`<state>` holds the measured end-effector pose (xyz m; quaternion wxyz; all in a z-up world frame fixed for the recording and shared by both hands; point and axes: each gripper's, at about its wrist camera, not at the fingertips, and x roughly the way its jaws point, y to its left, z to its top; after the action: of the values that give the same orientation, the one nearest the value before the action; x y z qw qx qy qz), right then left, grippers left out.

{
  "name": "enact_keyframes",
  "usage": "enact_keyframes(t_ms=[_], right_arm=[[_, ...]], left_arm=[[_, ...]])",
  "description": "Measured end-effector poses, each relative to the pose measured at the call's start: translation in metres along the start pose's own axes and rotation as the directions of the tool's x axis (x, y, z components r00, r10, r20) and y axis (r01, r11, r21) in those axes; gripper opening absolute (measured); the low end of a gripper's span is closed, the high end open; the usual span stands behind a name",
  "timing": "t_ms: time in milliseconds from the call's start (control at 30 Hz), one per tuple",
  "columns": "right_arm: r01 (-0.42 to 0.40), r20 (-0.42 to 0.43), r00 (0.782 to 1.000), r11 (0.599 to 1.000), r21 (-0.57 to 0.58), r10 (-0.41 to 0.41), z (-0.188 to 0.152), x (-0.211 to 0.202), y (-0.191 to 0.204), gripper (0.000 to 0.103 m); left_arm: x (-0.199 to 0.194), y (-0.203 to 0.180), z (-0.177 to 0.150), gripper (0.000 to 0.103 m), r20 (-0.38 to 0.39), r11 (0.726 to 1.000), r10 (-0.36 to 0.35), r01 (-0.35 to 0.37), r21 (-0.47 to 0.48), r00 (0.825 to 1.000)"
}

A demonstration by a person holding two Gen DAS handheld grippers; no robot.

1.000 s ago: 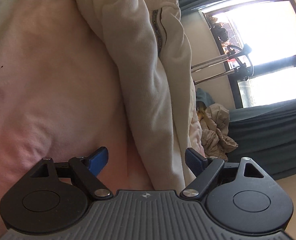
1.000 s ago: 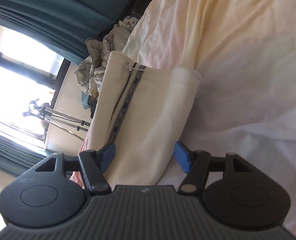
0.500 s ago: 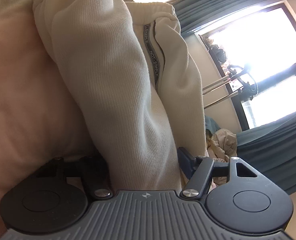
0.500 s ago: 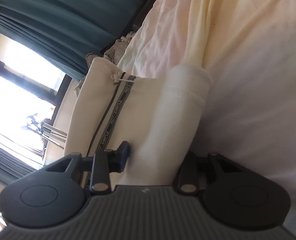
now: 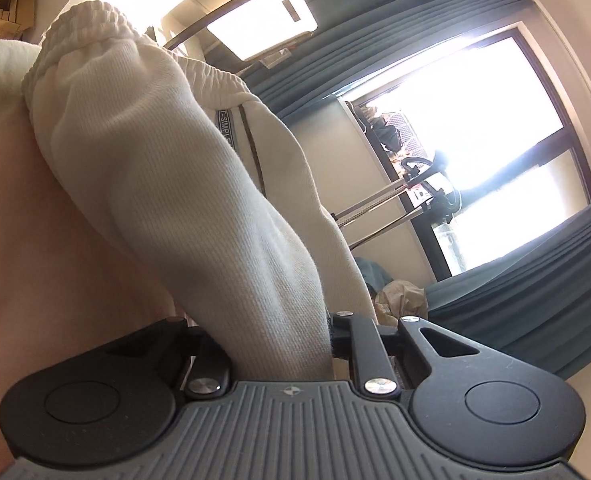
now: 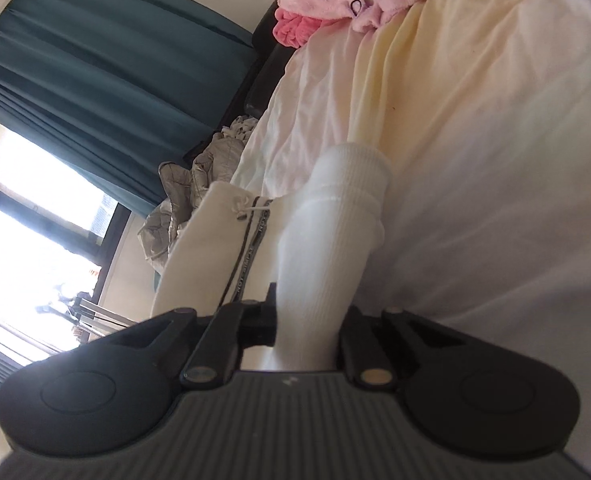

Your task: Fold clothes

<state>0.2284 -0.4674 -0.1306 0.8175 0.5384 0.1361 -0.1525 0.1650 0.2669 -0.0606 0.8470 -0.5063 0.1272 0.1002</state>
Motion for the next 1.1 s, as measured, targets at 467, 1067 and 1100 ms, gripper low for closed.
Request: enact_keyframes(t_ms=[467, 1067, 1100], right_arm=[[0.095, -0.033, 0.995, 0.978, 0.185, -0.091, -0.008, -0.082, -0.06, 0.008], [0.12, -0.031, 0.993, 0.99, 0.073, -0.118, -0.019, -0.074, -0.065, 0.014], [0.123, -0.031, 0.992, 0.99, 0.068, -0.121, -0.019, -0.074, -0.064, 0.015]], left_arm=[[-0.056, 0.002, -0.01, 0.022, -0.116, 0.959, 0.177, -0.145, 0.243, 0.977], [-0.128, -0.052, -0.057, 0.086, -0.099, 0.802, 0.254, -0.152, 0.578, 0.962], [-0.131, -0.054, -0.059, 0.086, -0.088, 0.801, 0.245, -0.15, 0.58, 0.966]])
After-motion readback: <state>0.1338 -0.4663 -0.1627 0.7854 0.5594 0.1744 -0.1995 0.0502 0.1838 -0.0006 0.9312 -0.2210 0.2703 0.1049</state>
